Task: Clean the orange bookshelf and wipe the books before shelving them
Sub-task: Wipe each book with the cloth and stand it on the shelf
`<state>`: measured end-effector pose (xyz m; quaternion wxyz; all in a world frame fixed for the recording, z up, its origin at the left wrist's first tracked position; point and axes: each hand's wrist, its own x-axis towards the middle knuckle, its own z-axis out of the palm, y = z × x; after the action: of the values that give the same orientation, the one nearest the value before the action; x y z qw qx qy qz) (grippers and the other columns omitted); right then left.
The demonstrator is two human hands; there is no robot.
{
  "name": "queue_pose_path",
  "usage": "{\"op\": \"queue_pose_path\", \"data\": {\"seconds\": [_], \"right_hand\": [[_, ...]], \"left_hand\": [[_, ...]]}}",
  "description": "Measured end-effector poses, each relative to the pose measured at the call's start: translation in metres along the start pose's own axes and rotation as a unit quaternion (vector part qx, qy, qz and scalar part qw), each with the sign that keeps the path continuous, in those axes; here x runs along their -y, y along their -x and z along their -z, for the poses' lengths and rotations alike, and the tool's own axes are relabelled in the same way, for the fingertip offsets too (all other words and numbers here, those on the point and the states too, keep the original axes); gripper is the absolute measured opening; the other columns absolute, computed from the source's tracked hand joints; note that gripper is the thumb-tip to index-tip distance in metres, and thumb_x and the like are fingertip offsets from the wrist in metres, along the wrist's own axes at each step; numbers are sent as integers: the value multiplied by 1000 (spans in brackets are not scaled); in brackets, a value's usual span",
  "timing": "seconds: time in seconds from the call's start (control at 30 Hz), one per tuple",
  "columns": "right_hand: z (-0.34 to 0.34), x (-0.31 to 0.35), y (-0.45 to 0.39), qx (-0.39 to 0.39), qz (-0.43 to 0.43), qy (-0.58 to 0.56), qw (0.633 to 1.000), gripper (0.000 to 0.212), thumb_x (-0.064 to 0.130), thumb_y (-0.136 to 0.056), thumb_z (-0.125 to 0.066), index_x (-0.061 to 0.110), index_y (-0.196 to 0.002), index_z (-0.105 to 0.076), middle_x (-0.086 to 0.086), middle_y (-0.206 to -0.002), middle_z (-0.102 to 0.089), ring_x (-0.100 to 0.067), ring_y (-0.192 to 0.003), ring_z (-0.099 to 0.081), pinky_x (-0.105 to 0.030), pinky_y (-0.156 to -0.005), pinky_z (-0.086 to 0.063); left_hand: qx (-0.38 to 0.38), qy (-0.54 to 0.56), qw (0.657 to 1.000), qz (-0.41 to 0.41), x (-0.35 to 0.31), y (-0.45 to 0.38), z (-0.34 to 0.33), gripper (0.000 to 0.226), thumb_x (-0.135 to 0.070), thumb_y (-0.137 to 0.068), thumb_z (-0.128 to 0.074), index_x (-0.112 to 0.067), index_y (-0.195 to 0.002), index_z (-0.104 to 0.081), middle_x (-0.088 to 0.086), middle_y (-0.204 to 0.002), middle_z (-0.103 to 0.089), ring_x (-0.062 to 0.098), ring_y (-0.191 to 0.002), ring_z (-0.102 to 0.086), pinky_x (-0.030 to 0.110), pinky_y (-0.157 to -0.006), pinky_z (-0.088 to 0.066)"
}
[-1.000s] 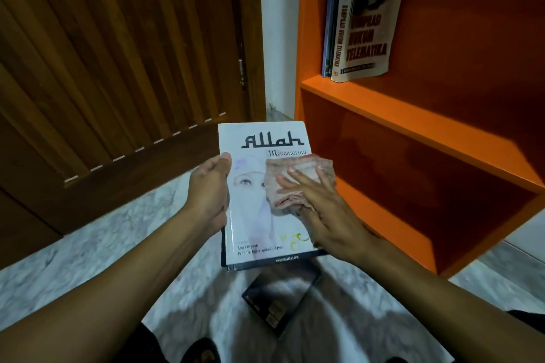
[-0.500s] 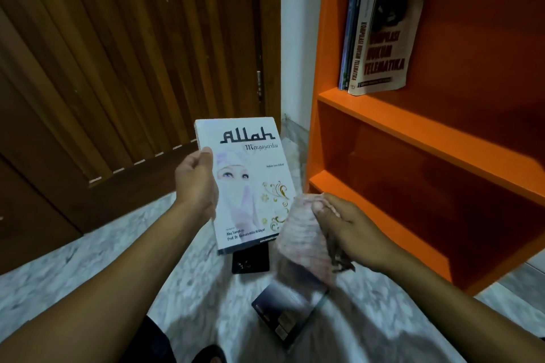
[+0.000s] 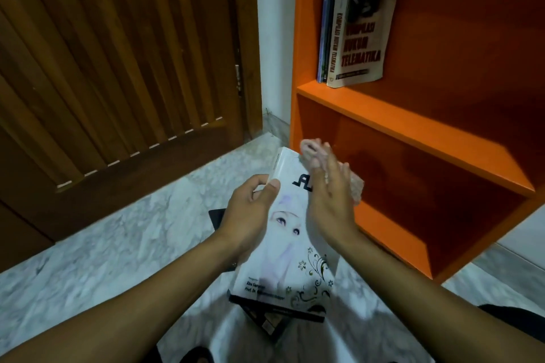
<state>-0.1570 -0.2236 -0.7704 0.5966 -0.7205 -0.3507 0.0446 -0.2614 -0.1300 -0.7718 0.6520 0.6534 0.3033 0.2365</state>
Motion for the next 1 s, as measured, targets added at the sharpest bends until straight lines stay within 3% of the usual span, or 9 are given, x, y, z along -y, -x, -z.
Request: {"op": "queue_pose_path", "data": {"seconds": [0.03, 0.1, 0.3, 0.43, 0.53, 0.7, 0.8, 0.93, 1.0], "right_hand": [[-5, -3, 5, 32, 45, 51, 997, 39, 37, -107, -30, 41, -146, -35, 17, -159, -24, -3, -150, -10, -36, -121, 7], [-13, -12, 13, 92, 124, 111, 982, 45, 30, -108, -28, 29, -153, -30, 13, -164, -11, 0, -151, 2, -29, -119, 18], [-26, -36, 46, 217, 209, 139, 944, 49, 19, -106, -37, 25, -153, -27, 8, -162, -20, -4, -151, -10, -40, -124, 5], [-28, -37, 66, 278, 241, 91, 926, 42, 32, -106, -33, 19, -144, -46, 8, -155, -35, -3, -148, -23, -32, -124, 0], [-26, -38, 74, 311, 257, 77, 912, 38, 26, -105, -40, 12, -138, -55, 1, -150, -48, -6, -144, -35, -38, -124, -10], [-21, -31, 72, 296, 179, 64, 936, 31, 29, -102, -41, 15, -115, -66, 2, -117, -68, -1, -112, -54, -23, -103, -36], [-13, -30, 58, 304, 66, 34, 950, 20, 35, -104, -46, 25, -106, -62, 12, -102, -70, 2, -98, -63, -25, -85, -47], [-1, -29, 36, 163, -51, 60, 984, 34, 59, -92, -54, 25, -86, -55, 1, -76, -66, -14, -71, -62, -42, -68, -47], [6, -31, 22, 122, -88, 57, 987, 35, 63, -86, -60, 29, -95, -56, 7, -84, -66, -11, -77, -62, -41, -74, -50]], "left_hand": [[6, 0, 1000, -5, 0, -1, -3, 19, -30, -101, -53, -16, -101, -67, 7, -94, -76, 26, -91, -71, 37, -82, -52], [-5, 12, 1000, -1, -2, -5, -5, 17, -25, -101, -54, -16, -98, -68, 7, -97, -75, 21, -95, -70, 32, -84, -52], [-116, 155, 976, 100, -13, -18, 11, 19, -22, -101, -55, -6, -108, -65, 15, -97, -76, 33, -90, -74, 50, -85, -59], [-183, 197, 958, 95, -21, -29, 32, 28, -22, -101, -55, -3, -119, -61, 16, -107, -74, 36, -97, -72, 57, -87, -56], [-219, 209, 950, 79, -25, -34, 48, 28, -28, -99, -57, -8, -119, -62, 14, -107, -75, 40, -100, -70, 64, -87, -53], [-253, 212, 943, 44, -34, -36, 69, 27, -29, -100, -55, -11, -119, -62, 7, -105, -76, 32, -97, -73, 59, -88, -55], [-259, 210, 943, 23, -39, -36, 75, 27, -28, -102, -53, -10, -120, -61, 6, -106, -76, 28, -98, -73, 55, -90, -56], [-227, 190, 955, -5, -43, -30, 78, 22, -25, -103, -51, -13, -117, -63, 5, -106, -76, 25, -97, -73, 44, -85, -59], [-194, 165, 967, -16, -45, -25, 77, 17, -23, -103, -51, -15, -109, -64, 4, -104, -76, 25, -97, -72, 41, -81, -59]]}}
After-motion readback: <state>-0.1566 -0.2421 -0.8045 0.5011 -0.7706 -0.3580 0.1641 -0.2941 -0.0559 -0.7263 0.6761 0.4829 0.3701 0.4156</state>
